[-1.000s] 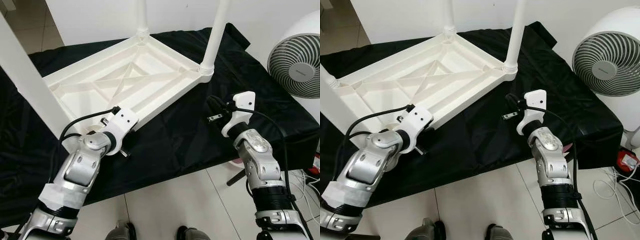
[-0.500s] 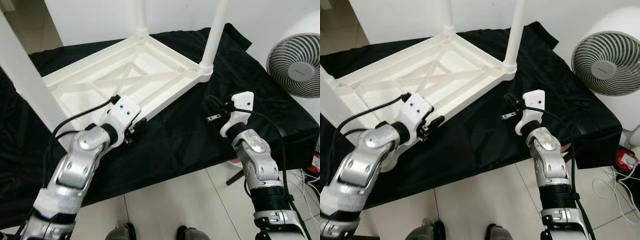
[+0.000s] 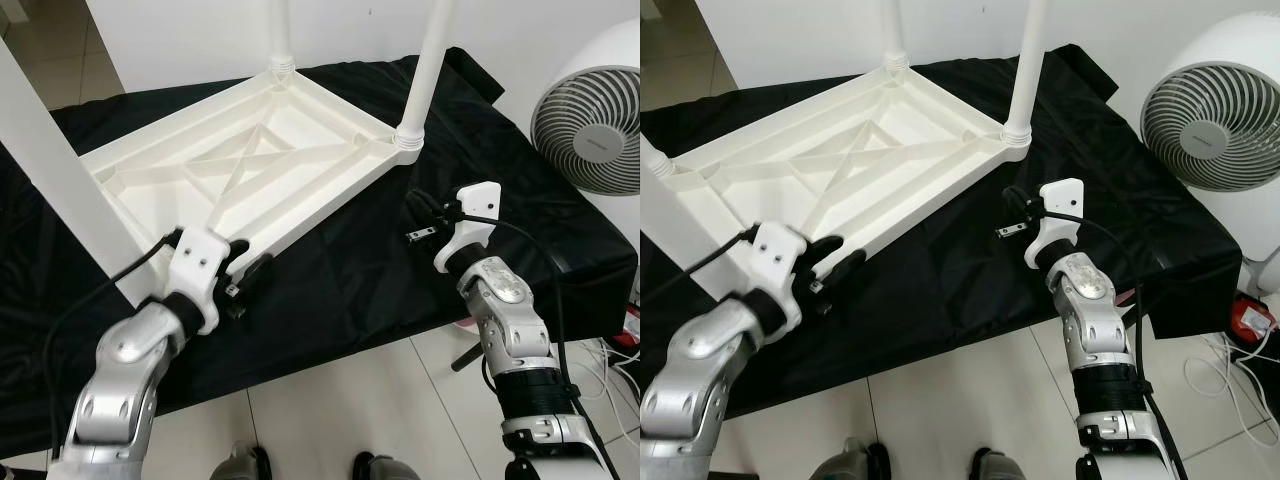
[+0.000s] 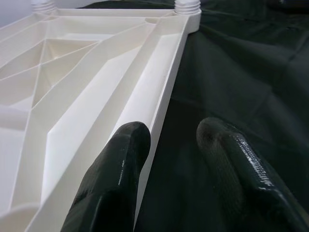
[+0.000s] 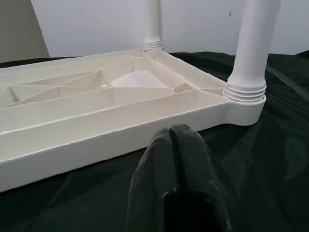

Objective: Building children table

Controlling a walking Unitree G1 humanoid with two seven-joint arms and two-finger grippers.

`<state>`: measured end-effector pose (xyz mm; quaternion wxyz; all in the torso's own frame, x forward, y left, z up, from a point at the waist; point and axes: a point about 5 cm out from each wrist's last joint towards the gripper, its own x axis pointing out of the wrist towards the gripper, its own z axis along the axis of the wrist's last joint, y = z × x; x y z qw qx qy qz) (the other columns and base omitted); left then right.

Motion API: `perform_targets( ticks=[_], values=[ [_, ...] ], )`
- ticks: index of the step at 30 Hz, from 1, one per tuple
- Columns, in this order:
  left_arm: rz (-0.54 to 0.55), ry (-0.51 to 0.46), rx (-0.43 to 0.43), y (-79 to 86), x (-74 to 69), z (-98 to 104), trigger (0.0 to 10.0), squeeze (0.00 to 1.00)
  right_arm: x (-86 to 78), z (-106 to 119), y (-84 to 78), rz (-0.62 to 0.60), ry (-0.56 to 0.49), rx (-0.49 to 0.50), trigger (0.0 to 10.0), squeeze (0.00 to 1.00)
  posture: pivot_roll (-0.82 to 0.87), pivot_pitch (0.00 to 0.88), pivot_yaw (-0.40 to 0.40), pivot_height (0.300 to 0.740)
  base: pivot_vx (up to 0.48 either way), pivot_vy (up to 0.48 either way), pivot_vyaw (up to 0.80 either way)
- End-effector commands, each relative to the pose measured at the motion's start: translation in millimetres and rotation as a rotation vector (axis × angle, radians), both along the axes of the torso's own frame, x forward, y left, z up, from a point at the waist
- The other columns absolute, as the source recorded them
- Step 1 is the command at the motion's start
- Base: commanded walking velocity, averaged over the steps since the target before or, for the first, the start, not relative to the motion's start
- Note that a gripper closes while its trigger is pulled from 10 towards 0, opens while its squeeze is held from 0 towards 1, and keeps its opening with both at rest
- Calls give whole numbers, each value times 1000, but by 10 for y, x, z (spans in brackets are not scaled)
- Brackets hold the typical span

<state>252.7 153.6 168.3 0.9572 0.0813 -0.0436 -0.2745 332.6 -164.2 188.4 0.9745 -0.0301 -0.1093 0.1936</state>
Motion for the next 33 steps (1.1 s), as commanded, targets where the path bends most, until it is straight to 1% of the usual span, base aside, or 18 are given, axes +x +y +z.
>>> perform_targets(
  ticks=[1,2,4,7,10,11,12,13,14,17,18,22,24,27,28,29,30,33],
  values=[
    [132,-48,-29,89,-30,35,10000,0,9,-13,22,9,2,-11,10000,0,7,143,34,740,0,0,0],
    [132,-48,-29,89,-30,35,10000,0,9,-13,22,9,2,-11,10000,0,7,143,34,740,0,0,0],
    [169,-59,-66,161,-122,27,10000,0,14,-20,35,16,5,-7,10000,0,7,143,34,740,0,0,0],
    [181,-62,-87,192,-157,24,10000,0,16,-26,40,20,7,-5,10000,0,7,143,34,740,0,0,0],
    [291,-113,-114,364,-285,69,10000,0,32,-49,87,38,16,-4,10000,0,51,172,22,740,0,0,0],
    [321,-123,-120,405,-314,77,10000,0,39,-52,101,43,18,-3,10000,0,51,172,22,740,0,0,0],
    [321,-123,-120,405,-314,77,10000,0,39,-52,101,43,18,-3,10000,0,51,172,22,740,0,0,0],
    [360,-135,-85,462,-370,64,10000,0,55,-58,131,53,21,0,10000,0,83,184,10,740,0,0,0],
    [365,-135,-74,480,-404,58,10000,0,65,-62,152,61,23,3,10000,0,92,185,8,740,0,0,0],
    [374,-137,-66,499,-430,58,10000,0,73,-64,171,68,25,4,10000,0,99,187,6,740,0,0,0],
    [385,-139,-75,528,-466,72,10000,0,85,-67,201,79,27,4,10000,0,119,190,-1,740,0,0,0],
    [436,-143,-45,652,-588,94,10000,0,127,-67,302,110,29,11,10000,0,153,193,-9,740,0,0,0],
    [442,-141,-38,671,-607,91,10000,0,132,-65,314,113,29,11,10000,0,153,193,-9,740,0,0,0],
    [494,-137,-19,830,-703,94,10000,0,150,-73,360,129,33,19,10000,0,181,199,-19,740,0,0,0],
    [494,-137,-19,830,-703,94,10000,0,150,-73,360,129,33,19,10000,0,181,199,-19,740,0,0,0],
    [513,-127,3,933,-758,84,10000,0,157,-86,380,136,36,20,10000,0,187,201,-23,740,0,0,0],
    [513,-127,3,933,-758,84,10000,0,157,-86,380,136,36,20,10000,0,187,201,-23,740,0,0,0],
    [530,-109,50,1050,-839,50,10000,0,170,-92,404,146,38,19,10000,0,194,201,-26,740,0,0,0]
  ],
)
